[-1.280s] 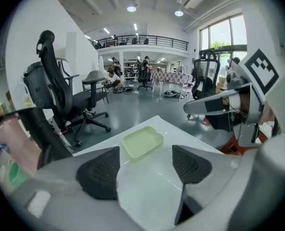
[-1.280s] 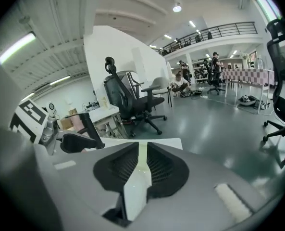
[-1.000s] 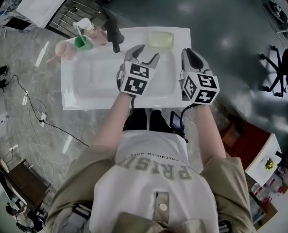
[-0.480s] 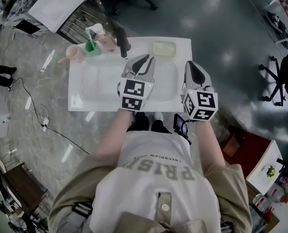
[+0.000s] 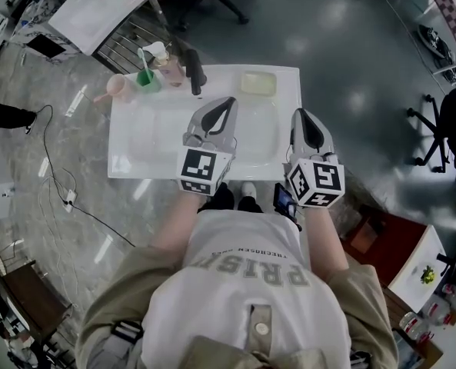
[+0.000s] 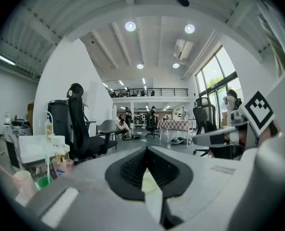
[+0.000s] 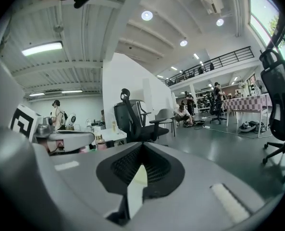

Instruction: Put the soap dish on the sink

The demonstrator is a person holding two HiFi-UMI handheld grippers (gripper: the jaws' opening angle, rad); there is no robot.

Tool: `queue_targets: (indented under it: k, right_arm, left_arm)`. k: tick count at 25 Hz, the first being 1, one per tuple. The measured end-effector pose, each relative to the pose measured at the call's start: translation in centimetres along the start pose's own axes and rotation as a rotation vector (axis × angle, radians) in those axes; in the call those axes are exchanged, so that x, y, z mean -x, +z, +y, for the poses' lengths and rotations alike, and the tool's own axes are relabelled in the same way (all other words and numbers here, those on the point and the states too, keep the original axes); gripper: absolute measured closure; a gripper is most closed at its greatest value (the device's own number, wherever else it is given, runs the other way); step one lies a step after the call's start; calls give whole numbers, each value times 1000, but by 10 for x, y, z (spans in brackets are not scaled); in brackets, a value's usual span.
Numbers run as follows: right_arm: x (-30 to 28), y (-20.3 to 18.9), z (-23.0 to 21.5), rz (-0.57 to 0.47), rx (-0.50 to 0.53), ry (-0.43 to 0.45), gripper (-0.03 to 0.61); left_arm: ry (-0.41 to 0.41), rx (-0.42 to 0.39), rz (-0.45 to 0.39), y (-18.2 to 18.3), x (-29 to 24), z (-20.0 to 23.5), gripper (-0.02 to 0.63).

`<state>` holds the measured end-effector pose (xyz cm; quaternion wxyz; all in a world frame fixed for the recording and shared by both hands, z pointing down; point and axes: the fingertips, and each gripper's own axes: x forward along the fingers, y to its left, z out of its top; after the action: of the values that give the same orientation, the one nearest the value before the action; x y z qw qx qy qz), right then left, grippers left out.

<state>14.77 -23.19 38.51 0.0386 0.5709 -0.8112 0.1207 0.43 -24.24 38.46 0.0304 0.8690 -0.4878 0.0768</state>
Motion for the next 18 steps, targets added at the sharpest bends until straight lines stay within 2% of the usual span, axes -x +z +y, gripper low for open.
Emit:
queue_targets:
  k: [5,10,13,18]
  right_arm:
    - [22,19,9,-98,10,-26,574]
    - [41,49,25,-226,115,-22,574]
    - [48,61,27,-270,154,-32,574]
    - [51,72,26,-305,125,-43,574]
  left_arm:
    - [42,12,-113,29,20,0,607]
    - [103,33,-230,69,52,8,607]
    - [129,23,-250,80,62,11,607]
    - [152,-30,-282,94,70,16,607]
